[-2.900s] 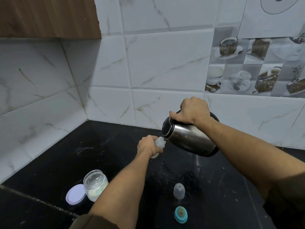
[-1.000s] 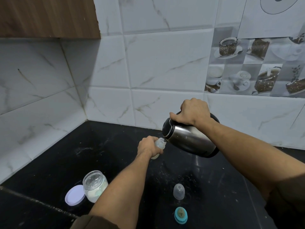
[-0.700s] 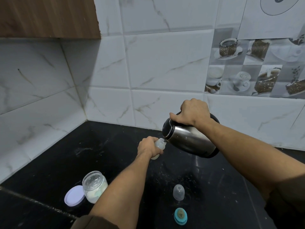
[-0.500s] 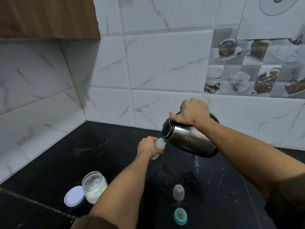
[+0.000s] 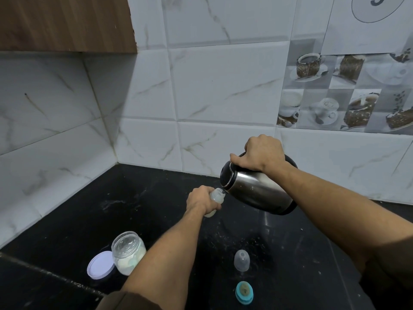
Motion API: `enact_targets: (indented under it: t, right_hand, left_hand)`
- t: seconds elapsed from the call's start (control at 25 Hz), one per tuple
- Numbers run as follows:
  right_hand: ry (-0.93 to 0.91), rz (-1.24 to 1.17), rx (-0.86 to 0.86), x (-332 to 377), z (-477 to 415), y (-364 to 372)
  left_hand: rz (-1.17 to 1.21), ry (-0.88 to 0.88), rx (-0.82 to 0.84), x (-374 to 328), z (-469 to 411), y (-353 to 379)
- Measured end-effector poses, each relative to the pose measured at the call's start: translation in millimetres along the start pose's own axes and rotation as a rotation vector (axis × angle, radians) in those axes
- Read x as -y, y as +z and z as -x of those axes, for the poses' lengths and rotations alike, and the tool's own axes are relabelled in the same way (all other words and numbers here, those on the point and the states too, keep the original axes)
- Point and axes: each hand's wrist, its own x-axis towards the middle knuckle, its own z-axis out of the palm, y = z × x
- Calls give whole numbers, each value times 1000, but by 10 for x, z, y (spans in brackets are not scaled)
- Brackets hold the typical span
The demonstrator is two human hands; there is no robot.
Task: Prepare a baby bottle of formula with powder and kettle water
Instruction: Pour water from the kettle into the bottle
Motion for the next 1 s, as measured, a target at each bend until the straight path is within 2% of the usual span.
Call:
enact_targets:
  t: [0.36,0.72,1.0]
  right_hand:
    - [20,-35,-9,-43,12,-9]
    - [356,-383,-57,-473,212,144]
    - [632,-673,-105,-715,471,433]
  left_hand:
    - [27,-3,-10,-1,7,3]
    - [314,5,-103,-59,-10,-1]
    - [419,13,-122,-202,-4,93]
